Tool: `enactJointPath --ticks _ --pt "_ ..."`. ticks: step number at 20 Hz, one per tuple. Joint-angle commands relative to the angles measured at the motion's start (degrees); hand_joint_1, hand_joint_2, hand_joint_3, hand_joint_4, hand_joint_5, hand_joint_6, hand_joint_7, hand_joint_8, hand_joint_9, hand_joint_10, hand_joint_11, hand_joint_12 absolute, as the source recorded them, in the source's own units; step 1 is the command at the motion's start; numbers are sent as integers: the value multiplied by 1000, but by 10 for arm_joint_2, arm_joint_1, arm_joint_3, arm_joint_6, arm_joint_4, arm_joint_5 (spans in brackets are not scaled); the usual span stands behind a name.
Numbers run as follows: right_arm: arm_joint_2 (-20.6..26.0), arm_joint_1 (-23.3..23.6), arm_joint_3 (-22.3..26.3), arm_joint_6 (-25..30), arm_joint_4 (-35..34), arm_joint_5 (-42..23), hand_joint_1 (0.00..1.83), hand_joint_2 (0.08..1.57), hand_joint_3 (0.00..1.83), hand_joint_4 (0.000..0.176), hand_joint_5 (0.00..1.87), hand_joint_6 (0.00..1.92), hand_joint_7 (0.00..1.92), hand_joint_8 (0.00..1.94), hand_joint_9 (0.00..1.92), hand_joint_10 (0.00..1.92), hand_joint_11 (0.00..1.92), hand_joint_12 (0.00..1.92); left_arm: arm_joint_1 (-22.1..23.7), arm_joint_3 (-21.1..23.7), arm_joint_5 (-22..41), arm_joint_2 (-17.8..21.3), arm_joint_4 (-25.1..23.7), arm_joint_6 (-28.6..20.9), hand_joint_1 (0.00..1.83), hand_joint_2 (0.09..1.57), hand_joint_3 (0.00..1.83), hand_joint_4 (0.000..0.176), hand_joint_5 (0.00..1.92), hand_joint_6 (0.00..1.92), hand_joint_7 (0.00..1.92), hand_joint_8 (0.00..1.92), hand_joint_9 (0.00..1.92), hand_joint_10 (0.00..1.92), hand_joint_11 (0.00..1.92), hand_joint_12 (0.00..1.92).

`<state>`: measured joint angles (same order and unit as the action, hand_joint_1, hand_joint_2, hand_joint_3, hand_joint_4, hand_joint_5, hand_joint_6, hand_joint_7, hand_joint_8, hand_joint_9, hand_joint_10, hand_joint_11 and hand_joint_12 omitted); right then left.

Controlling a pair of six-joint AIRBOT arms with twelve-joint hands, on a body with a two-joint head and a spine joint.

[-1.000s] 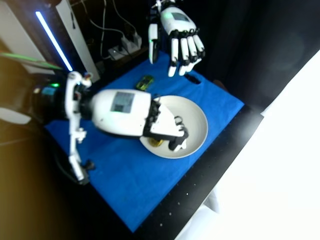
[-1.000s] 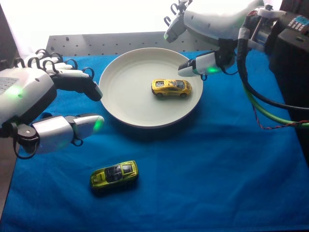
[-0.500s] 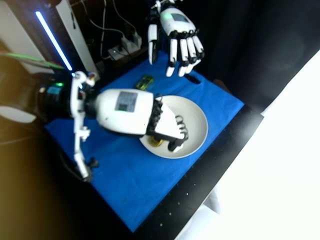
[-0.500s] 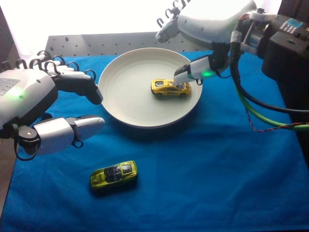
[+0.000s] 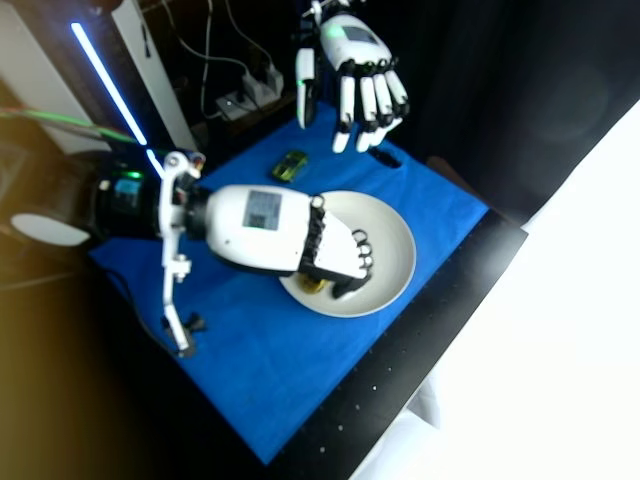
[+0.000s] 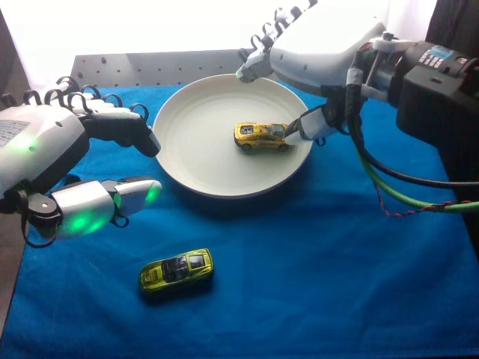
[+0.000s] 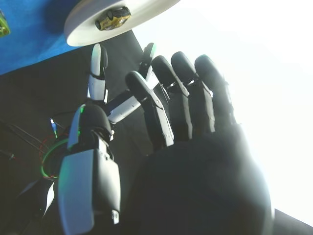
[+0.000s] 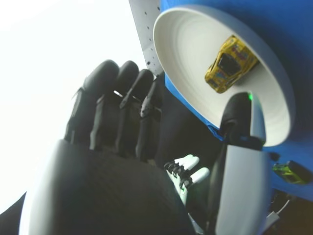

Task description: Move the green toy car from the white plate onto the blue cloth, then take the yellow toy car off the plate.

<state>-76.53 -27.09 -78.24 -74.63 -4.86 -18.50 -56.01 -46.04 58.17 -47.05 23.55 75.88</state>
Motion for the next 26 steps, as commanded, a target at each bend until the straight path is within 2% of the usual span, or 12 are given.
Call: enactJointPath --ticks 1,3,5,7,9,10,12,14,16,20,24,26 --pt "-2 3 -2 -2 3 -59 1041 869 2 0 612 1 512 1079 461 1527 447 1918 5 -1 70 -4 -13 -1 470 1189 0 132 579 776 434 969 252 1267 0 1820" --pt "-4 3 -3 -2 4 -57 1044 876 2 0 632 2 456 1290 446 1665 519 1921 5 -1 71 -5 -13 -1 478 1172 0 123 592 770 432 1019 262 1308 16 1847" --pt "-8 3 -6 -2 4 -57 1049 885 2 0 652 4 646 1811 806 1911 932 1921 5 -1 72 -5 -13 -1 485 1175 0 116 588 761 424 989 241 1276 0 1828" --pt "-13 3 -11 -2 4 -52 1011 900 3 0 617 1 619 1564 676 1812 757 1921 5 -1 73 -6 -13 -1 483 1172 0 134 586 760 414 987 225 1284 0 1835" --pt "-17 3 -15 -2 4 -48 984 905 1 0 612 2 525 1127 472 1459 429 1921 5 -1 73 -6 -13 -1 517 1175 0 130 592 774 410 1019 225 1320 0 1873" --pt "-20 3 -17 -2 4 -45 965 913 2 0 617 2 533 1024 473 1368 399 1889 5 -1 73 -7 -13 -1 735 1279 5 167 604 1368 414 1038 232 1342 12 1893" --pt "-26 3 -24 -2 4 -39 945 915 0 0 615 0 560 1257 542 1511 512 1920 5 -1 74 -7 -13 -3 771 1322 1 176 581 1552 409 1018 230 1302 19 1857" --pt "-31 3 -31 -2 4 -33 921 921 0 0 596 3 565 467 427 881 190 1677 5 -1 76 -8 -13 -4 775 1322 0 176 583 1556 418 977 235 1260 11 1818" --pt "-37 3 -38 -2 4 -28 907 923 0 0 608 1 662 108 490 565 147 1538 5 -2 76 -8 -13 -5 779 1319 0 176 589 1547 457 889 254 1188 2 1789" --pt "-45 3 -45 -2 4 -23 924 936 1 0 616 1 790 84 468 949 252 1732 5 -2 77 -8 -14 -8 792 1309 0 176 605 1525 499 823 286 1158 41 1781" --pt "-52 2 -52 -2 4 -16 930 962 0 0 623 1 732 6 534 537 199 1517 5 -2 77 -8 -14 -10 780 1318 0 176 590 1548 482 841 283 1133 45 1765" --pt "-55 2 -55 -2 4 -14 948 962 0 0 668 4 776 13 558 632 249 1611 5 -2 78 -8 -15 -11 776 1321 0 176 585 1554 475 855 294 1132 57 1768"
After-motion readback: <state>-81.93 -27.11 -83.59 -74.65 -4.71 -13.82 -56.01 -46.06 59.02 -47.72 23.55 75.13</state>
